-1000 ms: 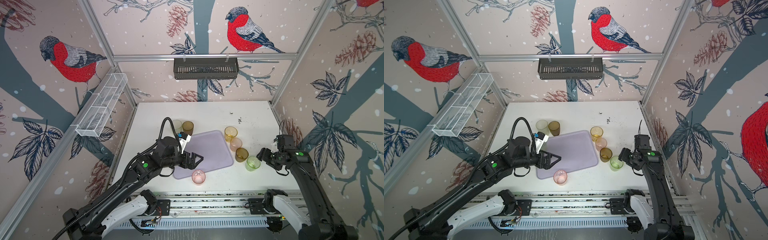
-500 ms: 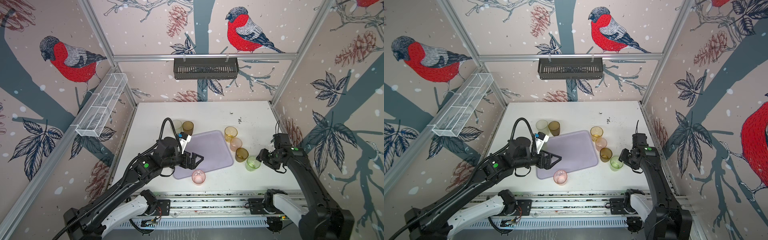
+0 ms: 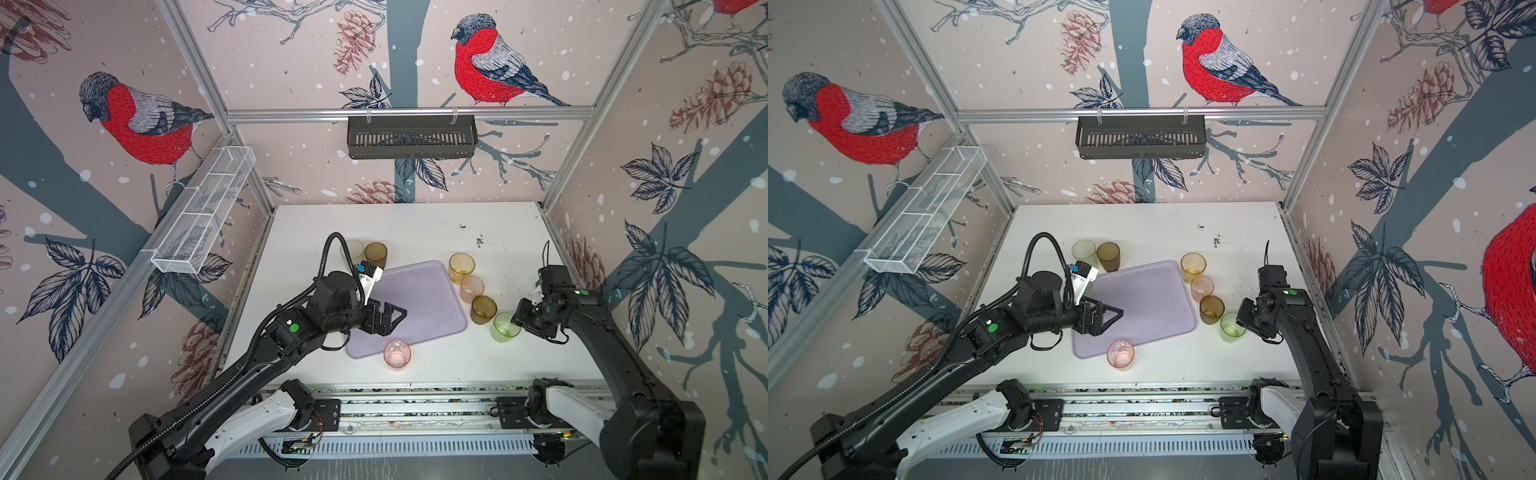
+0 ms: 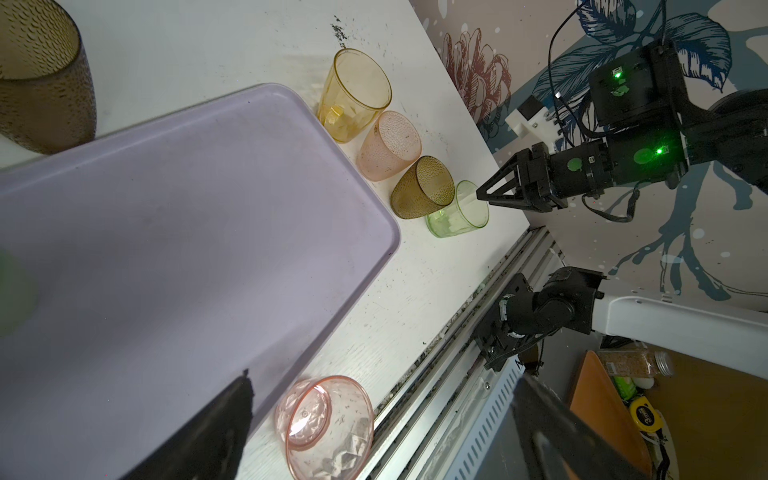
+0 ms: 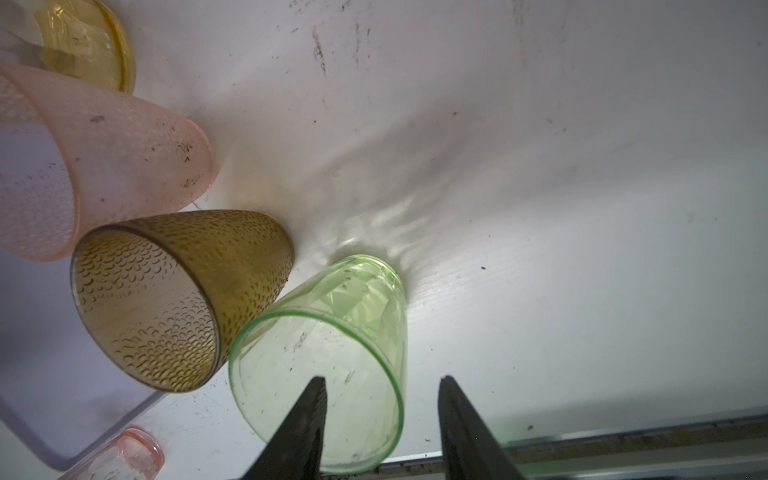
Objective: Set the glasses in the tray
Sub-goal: 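Lower the open right gripper over the bright green glass rim, then close the right gripper on the bright green glass rim and lift it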
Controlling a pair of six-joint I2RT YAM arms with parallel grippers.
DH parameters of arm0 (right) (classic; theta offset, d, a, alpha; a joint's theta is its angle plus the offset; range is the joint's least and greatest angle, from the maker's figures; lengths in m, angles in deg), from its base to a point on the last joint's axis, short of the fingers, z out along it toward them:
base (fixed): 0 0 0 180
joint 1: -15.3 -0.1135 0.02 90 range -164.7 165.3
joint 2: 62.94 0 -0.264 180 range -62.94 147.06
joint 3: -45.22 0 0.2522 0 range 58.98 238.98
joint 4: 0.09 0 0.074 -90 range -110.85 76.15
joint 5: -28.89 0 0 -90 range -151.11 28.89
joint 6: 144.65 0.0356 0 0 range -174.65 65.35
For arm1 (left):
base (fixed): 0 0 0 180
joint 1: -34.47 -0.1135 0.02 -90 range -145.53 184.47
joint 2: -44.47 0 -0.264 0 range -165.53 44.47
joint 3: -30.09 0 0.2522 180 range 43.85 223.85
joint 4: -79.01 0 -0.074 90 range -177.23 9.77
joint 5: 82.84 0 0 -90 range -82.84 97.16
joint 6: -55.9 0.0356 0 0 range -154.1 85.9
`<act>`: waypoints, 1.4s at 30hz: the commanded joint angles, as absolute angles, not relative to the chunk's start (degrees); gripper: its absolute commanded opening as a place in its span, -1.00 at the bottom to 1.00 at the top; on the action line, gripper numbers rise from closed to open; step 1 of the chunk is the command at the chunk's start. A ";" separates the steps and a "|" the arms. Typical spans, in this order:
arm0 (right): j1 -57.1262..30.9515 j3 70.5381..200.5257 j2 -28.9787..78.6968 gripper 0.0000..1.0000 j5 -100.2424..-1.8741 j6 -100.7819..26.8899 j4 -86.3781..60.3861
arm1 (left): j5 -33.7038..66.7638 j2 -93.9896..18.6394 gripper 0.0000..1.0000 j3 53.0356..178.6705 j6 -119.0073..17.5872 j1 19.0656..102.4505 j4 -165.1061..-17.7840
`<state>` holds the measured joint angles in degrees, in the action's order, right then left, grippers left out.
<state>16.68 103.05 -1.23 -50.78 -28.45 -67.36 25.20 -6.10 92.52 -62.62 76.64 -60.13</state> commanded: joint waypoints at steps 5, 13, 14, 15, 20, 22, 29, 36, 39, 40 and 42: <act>16.13 103.26 -0.01 -0.18 -52.59 -28.39 -66.85 | 26.49 -5.91 0.94 93.50 -61.34 76.20 -61.82; 15.30 103.28 0.95 -0.31 -52.84 -28.52 -66.93 | 26.42 -4.90 0.94 92.97 -61.72 76.13 -62.00; 15.14 103.28 1.11 -0.33 -53.00 -28.47 -66.92 | 26.30 -4.69 0.94 92.77 -61.85 76.04 -62.00; 14.87 103.26 1.18 -0.35 -53.16 -28.47 -66.91 | 26.20 -4.50 0.94 92.60 -61.98 76.04 -62.00; 14.25 103.23 1.77 -0.44 -53.60 -28.39 -66.93 | 25.97 -3.29 0.94 91.66 -62.83 76.02 -62.09; 14.07 103.24 1.88 -0.46 -53.64 -28.38 -66.92 | 25.86 -2.87 0.94 91.47 -62.93 75.95 -61.85; 13.37 103.21 2.07 -0.56 -54.26 -28.28 -67.09 | 25.14 -2.07 0.94 91.31 -62.98 75.78 -60.95; 12.58 103.19 2.28 -0.63 -54.70 -28.03 -67.10 | 24.82 -1.33 0.94 90.48 -63.86 75.60 -60.69; 12.44 103.19 2.27 -0.65 -54.98 -28.01 -67.15 | 24.83 -1.12 0.94 90.21 -64.09 75.51 -60.85; 12.48 103.16 2.29 -0.65 -54.96 -28.01 -67.18 | 24.82 -1.01 0.94 90.25 -64.14 75.43 -60.90; 12.40 103.19 2.28 -0.66 -55.05 -28.01 -67.18 | 24.82 -0.87 0.94 90.27 -64.24 75.31 -60.99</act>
<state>12.57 103.10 2.31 -54.08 -27.99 -67.36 25.05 -1.20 90.29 -63.91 75.55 -59.87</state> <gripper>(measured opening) 0.173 0.970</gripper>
